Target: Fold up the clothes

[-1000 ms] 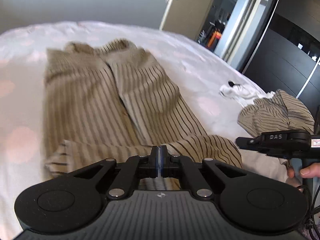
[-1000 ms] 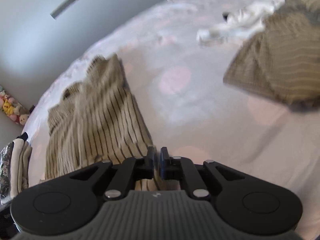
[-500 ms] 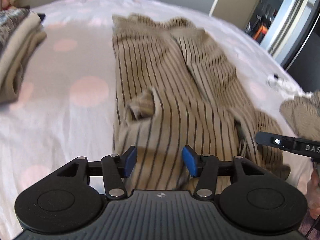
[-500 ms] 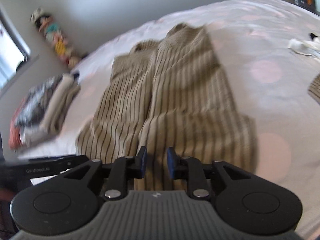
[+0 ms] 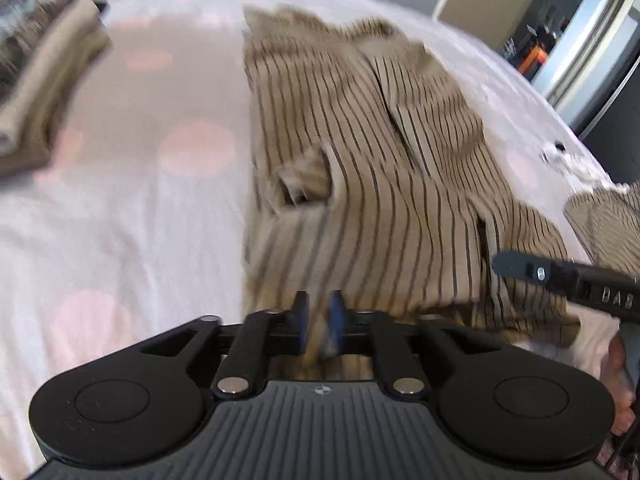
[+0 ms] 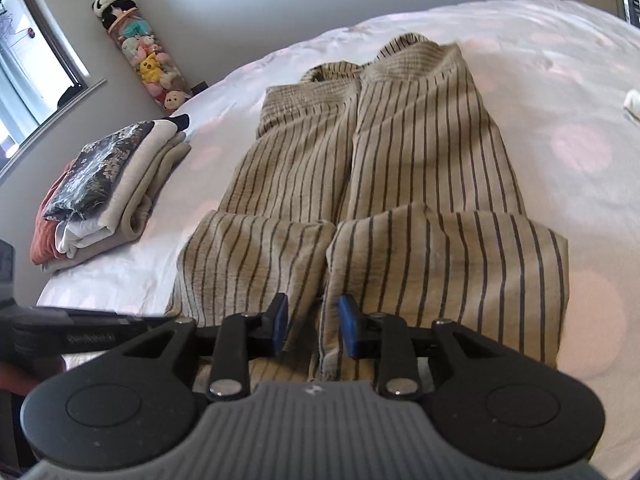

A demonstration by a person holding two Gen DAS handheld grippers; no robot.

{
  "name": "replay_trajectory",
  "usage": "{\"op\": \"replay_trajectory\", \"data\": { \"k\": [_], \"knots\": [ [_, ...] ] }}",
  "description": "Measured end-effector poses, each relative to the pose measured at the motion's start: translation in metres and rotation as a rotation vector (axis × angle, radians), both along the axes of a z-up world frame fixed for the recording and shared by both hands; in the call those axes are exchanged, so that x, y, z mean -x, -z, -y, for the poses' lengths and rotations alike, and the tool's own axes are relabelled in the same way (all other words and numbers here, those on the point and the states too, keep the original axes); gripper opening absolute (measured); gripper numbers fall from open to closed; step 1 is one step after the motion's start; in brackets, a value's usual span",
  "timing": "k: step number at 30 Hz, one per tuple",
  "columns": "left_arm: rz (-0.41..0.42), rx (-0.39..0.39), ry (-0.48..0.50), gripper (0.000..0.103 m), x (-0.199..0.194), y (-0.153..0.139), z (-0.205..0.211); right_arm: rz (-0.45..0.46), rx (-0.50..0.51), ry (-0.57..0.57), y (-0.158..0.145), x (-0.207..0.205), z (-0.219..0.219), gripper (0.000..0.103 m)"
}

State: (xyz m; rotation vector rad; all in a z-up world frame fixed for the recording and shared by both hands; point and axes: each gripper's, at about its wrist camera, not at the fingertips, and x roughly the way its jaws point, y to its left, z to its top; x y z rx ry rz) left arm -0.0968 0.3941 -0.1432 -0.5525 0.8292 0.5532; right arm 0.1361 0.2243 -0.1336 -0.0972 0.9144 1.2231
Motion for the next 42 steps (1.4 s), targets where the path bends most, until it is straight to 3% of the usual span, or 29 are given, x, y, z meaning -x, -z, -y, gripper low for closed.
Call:
{"op": "replay_trajectory", "data": {
  "k": [2, 4, 6, 7, 9, 12, 15, 20, 25, 27, 29, 30, 34, 40, 42],
  "knots": [
    [-0.019, -0.012, -0.043, 0.059, 0.003, 0.0, -0.004, 0.027, -0.015, -0.008, -0.004, 0.003, 0.001, 0.032],
    [-0.055, -0.019, -0.089, 0.059, 0.005, 0.003, -0.009, 0.055, -0.032, -0.026, -0.009, 0.009, 0.0, 0.032],
    [-0.081, 0.024, -0.096, 0.057, 0.004, 0.011, -0.014, 0.079, -0.03, -0.049, -0.009, 0.014, -0.004, 0.033],
    [-0.093, 0.054, -0.094, 0.053, 0.003, 0.016, -0.016, 0.089, -0.025, -0.062, -0.009, 0.017, -0.007, 0.033],
    [-0.112, 0.099, -0.085, 0.03, 0.0, 0.023, -0.018, 0.106, -0.015, -0.086, -0.008, 0.022, -0.012, 0.033],
    [-0.145, 0.099, -0.052, 0.004, -0.004, 0.023, -0.014, 0.106, 0.002, -0.107, -0.003, 0.024, -0.021, 0.033],
    [-0.185, 0.155, 0.011, 0.0, -0.002, 0.024, -0.006, 0.107, 0.023, -0.118, 0.001, 0.026, -0.025, 0.033],
    [-0.264, 0.23, 0.13, 0.0, 0.002, 0.026, 0.01, 0.102, 0.02, -0.119, 0.003, 0.024, -0.025, 0.033],
    [-0.196, 0.179, 0.123, 0.005, 0.003, 0.011, 0.008, 0.107, 0.039, -0.129, 0.008, 0.024, -0.032, 0.033],
    [-0.163, 0.154, 0.116, 0.031, 0.004, 0.004, 0.007, 0.108, 0.043, -0.136, 0.009, 0.025, -0.034, 0.034],
    [-0.129, 0.13, 0.11, 0.052, 0.005, -0.003, 0.005, 0.107, 0.043, -0.141, 0.01, 0.026, -0.034, 0.036],
    [-0.107, 0.104, 0.107, 0.053, 0.003, -0.008, 0.004, 0.104, 0.043, -0.142, 0.01, 0.025, -0.034, 0.036],
    [-0.049, 0.004, 0.112, 0.053, -0.016, -0.019, -0.01, 0.094, 0.043, -0.148, 0.012, 0.024, -0.035, 0.038],
    [-0.008, 0.053, 0.085, 0.049, -0.041, 0.003, -0.025, 0.073, 0.048, -0.16, 0.017, 0.023, -0.039, 0.038],
    [-0.012, 0.076, 0.072, 0.034, -0.041, 0.013, -0.029, 0.067, 0.053, -0.169, 0.019, 0.022, -0.04, 0.038]
  ]
}}
